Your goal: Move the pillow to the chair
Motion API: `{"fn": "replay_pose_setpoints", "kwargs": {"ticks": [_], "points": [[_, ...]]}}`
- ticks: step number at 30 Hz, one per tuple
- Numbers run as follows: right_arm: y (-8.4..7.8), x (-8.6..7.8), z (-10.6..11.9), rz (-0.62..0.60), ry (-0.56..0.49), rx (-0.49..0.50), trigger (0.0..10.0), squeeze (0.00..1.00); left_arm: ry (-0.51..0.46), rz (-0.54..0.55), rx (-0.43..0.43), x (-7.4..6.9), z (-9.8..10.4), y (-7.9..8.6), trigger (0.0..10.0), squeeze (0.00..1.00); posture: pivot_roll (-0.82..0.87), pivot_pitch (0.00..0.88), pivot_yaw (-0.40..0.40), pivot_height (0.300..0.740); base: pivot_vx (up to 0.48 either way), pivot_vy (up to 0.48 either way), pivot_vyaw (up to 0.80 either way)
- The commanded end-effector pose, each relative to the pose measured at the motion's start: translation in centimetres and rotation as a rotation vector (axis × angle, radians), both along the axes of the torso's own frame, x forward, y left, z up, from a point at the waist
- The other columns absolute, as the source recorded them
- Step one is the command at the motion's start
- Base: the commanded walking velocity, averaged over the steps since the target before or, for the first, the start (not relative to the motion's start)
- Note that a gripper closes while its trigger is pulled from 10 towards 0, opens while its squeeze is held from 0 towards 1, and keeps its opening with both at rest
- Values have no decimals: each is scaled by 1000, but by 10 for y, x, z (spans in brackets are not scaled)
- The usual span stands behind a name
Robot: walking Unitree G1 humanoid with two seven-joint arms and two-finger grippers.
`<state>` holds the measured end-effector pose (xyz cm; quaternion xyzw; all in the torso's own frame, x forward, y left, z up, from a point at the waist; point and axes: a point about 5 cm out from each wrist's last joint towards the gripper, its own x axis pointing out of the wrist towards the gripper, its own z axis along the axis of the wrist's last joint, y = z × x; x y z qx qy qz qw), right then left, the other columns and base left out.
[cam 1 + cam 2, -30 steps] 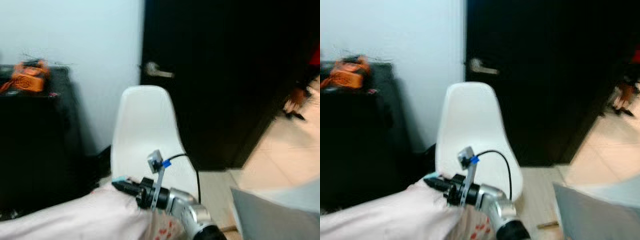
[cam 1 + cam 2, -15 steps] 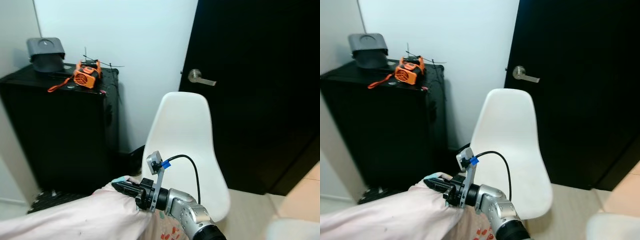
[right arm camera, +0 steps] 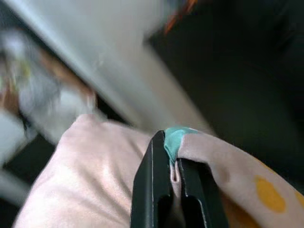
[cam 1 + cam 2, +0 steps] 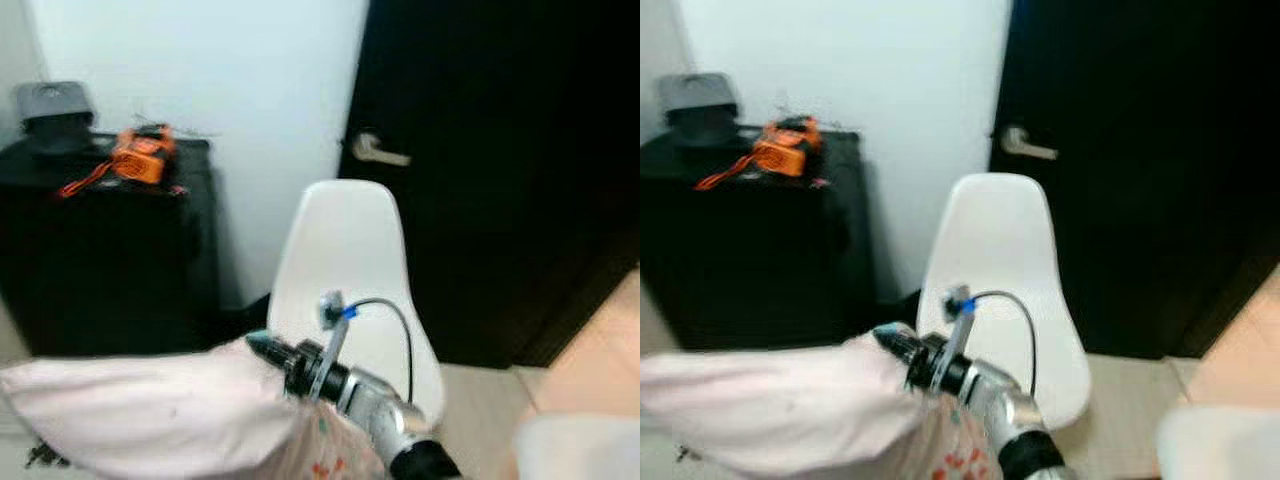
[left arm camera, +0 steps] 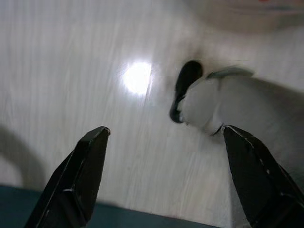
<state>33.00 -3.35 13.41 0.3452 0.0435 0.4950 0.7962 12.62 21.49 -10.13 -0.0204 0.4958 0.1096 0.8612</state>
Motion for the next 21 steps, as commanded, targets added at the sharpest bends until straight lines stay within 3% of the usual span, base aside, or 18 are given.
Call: {"fn": "replay_pose_setpoints", "kwargs": {"ticks": [1,2,3,4,9,16,17,21], "points": [[21,7,66,33,-159,235,10000,0,8,-13,-17,-3,-2,-5,10000,0,161,36,-107,740,480,0,-800],[15,12,80,12,-176,288,10000,0,8,-14,-18,-3,-2,-5,10000,0,159,35,-104,740,480,0,-800],[15,12,80,12,-176,288,10000,0,8,-14,-18,-3,-2,-5,10000,0,159,35,-104,740,480,0,-800],[4,19,101,-20,-205,359,10000,0,10,-18,-19,-3,-2,-6,10000,0,158,35,-105,740,480,0,-800],[-9,23,129,-56,-272,404,10000,0,16,-17,-21,-5,-3,-6,10000,0,159,34,-109,740,480,0,-800],[-7,20,135,-104,-315,352,10000,0,25,-19,-23,-7,-4,-7,10000,0,159,34,-110,740,356,0,-179],[-10,25,135,-177,-297,346,10000,0,27,-23,-22,-7,-4,-8,10000,0,158,37,-110,740,277,0,0],[-16,31,135,-271,-292,326,10000,0,32,-29,-21,-8,-4,-8,10000,0,155,37,-108,740,272,0,0]]}}
